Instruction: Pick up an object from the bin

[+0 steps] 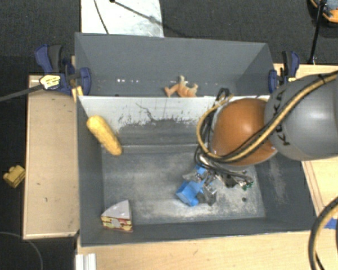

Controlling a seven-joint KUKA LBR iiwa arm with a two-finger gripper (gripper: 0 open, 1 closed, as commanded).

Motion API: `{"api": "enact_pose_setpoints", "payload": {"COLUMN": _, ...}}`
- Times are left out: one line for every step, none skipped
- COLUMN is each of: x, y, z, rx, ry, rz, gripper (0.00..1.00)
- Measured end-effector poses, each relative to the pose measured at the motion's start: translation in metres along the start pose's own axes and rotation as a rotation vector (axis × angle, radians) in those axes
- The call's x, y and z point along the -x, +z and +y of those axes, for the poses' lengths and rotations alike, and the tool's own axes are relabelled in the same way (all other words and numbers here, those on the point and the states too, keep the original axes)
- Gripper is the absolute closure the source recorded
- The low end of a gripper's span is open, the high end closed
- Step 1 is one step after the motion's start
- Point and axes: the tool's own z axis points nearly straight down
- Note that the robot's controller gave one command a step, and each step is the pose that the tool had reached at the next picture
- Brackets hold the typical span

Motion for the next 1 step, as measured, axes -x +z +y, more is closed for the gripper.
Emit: {"api": "enact_pose_setpoints", "payload": {"x": 0.0, "y": 0.0, "z": 0.0, "rx": 0.0, "ry": 0.001, "rz": 0.0, "gripper": 1.0}}
